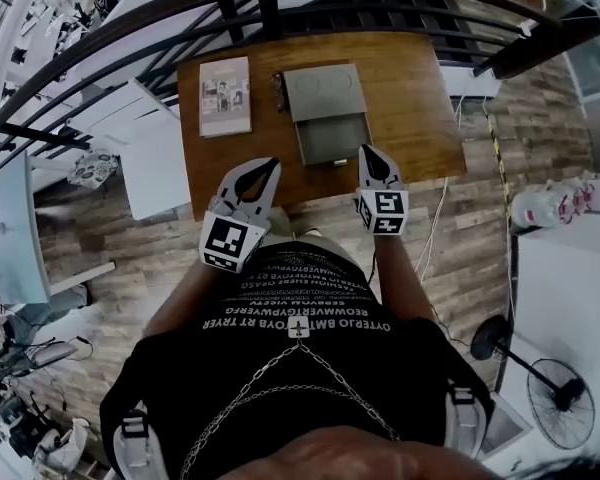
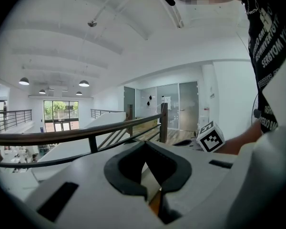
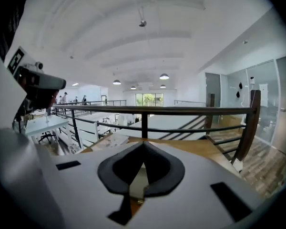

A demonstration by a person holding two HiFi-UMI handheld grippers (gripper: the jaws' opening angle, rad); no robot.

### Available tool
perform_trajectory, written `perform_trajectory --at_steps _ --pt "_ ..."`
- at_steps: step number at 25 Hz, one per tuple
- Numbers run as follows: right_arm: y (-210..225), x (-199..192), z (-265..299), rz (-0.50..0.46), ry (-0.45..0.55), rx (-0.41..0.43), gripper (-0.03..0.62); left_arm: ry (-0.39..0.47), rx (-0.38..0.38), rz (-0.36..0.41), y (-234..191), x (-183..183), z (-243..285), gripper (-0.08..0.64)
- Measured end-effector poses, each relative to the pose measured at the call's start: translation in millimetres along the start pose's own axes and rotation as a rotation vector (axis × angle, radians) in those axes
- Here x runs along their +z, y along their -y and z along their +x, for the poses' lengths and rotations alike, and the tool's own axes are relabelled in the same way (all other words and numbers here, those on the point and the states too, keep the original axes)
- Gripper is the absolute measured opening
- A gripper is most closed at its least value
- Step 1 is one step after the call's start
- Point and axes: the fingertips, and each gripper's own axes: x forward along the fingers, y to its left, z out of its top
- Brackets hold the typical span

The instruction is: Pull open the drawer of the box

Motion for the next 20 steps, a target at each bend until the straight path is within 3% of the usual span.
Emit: perform_trajectory --at_steps 10,20 --pt "-13 68 -51 -0.075 0.124 0.037 -0.003 0.022 -0.032 -0.018 19 6 6 0.005" --pt "-4 76 -63 -0.042 0.140 0.038 -0.003 0.008 -0.112 -0.005 44 9 35 0.005"
